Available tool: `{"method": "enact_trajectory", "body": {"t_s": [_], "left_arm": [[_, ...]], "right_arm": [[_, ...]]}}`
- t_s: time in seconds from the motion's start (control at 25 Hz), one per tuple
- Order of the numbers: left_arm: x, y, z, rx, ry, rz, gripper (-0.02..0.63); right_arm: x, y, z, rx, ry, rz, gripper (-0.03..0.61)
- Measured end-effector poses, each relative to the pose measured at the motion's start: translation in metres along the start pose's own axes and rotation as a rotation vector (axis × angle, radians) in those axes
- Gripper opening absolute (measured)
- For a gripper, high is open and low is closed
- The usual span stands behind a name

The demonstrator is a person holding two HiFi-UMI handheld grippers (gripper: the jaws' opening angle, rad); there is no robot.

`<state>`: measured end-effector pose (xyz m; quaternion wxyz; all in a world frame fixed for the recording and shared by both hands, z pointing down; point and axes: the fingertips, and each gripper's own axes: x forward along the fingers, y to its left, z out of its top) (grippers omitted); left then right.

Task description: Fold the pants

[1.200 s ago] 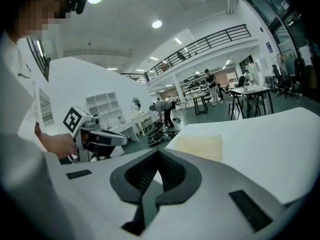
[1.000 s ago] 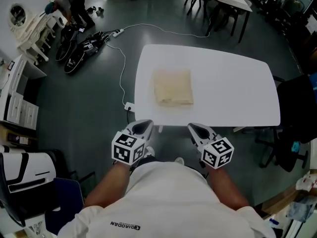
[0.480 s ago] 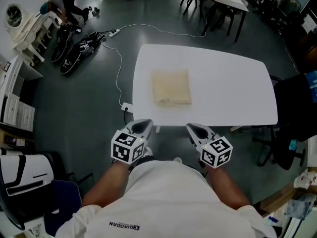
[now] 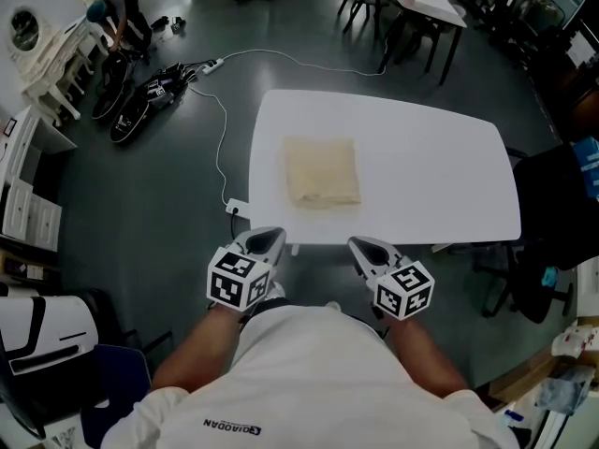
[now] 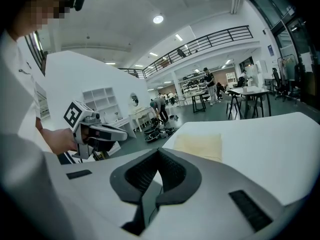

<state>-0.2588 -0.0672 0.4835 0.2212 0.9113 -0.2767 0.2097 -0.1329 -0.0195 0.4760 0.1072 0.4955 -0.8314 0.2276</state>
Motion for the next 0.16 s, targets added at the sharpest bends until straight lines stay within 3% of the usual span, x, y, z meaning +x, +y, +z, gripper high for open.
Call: {"method": "enact_trajectory", "body": {"t_s": [0.16], "left_arm": [[0.0058, 0.0016, 0.0037, 0.01, -0.004, -0.008, 0.028]], "right_arm": [[0.0037, -0.0046, 0.002, -0.004, -0.002, -0.01, 0.018]]}}
